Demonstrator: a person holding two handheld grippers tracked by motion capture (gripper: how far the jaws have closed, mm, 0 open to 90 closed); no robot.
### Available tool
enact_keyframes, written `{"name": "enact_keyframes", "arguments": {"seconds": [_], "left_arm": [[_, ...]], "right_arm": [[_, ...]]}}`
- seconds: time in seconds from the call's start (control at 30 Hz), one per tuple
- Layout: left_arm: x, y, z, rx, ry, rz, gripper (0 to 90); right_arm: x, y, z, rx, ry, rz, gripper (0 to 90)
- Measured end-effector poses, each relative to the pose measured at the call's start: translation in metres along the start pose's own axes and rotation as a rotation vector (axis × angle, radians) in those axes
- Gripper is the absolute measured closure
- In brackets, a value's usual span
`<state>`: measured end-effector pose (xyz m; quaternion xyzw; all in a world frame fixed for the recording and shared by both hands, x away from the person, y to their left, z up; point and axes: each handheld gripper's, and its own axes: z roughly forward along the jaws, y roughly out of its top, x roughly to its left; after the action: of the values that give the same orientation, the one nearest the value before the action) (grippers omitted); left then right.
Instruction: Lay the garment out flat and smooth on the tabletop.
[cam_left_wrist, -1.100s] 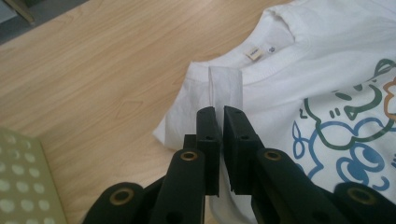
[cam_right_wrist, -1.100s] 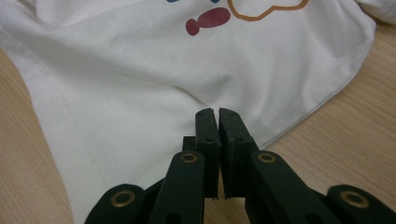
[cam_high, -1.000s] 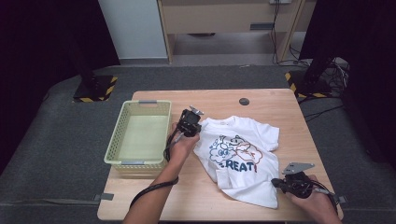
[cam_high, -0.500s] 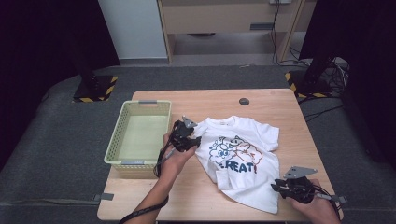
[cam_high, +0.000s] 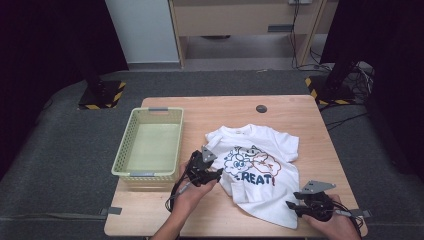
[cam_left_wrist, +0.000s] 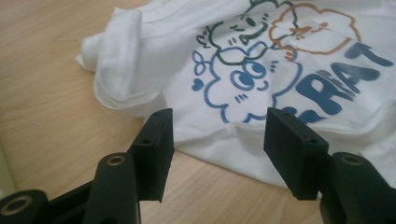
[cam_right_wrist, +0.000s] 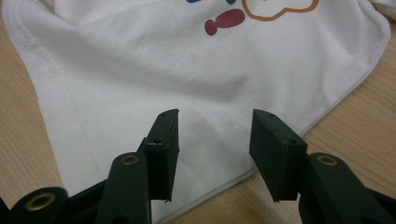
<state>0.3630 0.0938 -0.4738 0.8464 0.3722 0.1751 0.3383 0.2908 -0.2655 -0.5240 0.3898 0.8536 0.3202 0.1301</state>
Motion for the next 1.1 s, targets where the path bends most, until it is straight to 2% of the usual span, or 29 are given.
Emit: {"name": "enact_keyframes", "arguments": {"seconds": [0.1, 0.17, 0.4, 0.53, 0.63, 0.87, 1.1], "left_arm": [[-0.009, -0.005, 0.002, 0.001, -0.018, 0.016, 41.1], [-0.012, -0.006, 0.003, -0.002, -0.026, 0.012, 40.7], [-0.021, -0.012, 0.006, -0.004, -0.043, 0.023, 39.5], [-0.024, -0.015, 0.007, 0.002, -0.051, 0.025, 38.9], [-0.030, -0.017, 0.007, 0.002, -0.068, 0.033, 39.8], [-0.037, -0.019, 0.009, 0.006, -0.083, 0.045, 39.5], [-0.040, -0.019, 0.013, 0.015, -0.094, 0.052, 39.7]], "right_arm": [[-0.001, -0.001, 0.001, 0.007, 0.002, 0.007, 49.1], [0.000, -0.002, 0.003, 0.008, 0.006, 0.006, 48.4], [0.002, -0.002, 0.005, 0.002, 0.010, -0.006, 47.1], [0.004, -0.004, 0.006, -0.008, -0.004, -0.020, 47.7], [0.006, -0.006, 0.005, -0.022, -0.010, -0.021, 51.4], [0.010, -0.003, 0.006, -0.021, -0.006, -0.037, 70.1], [0.011, 0.003, 0.009, -0.006, -0.005, -0.053, 80.0]]}}
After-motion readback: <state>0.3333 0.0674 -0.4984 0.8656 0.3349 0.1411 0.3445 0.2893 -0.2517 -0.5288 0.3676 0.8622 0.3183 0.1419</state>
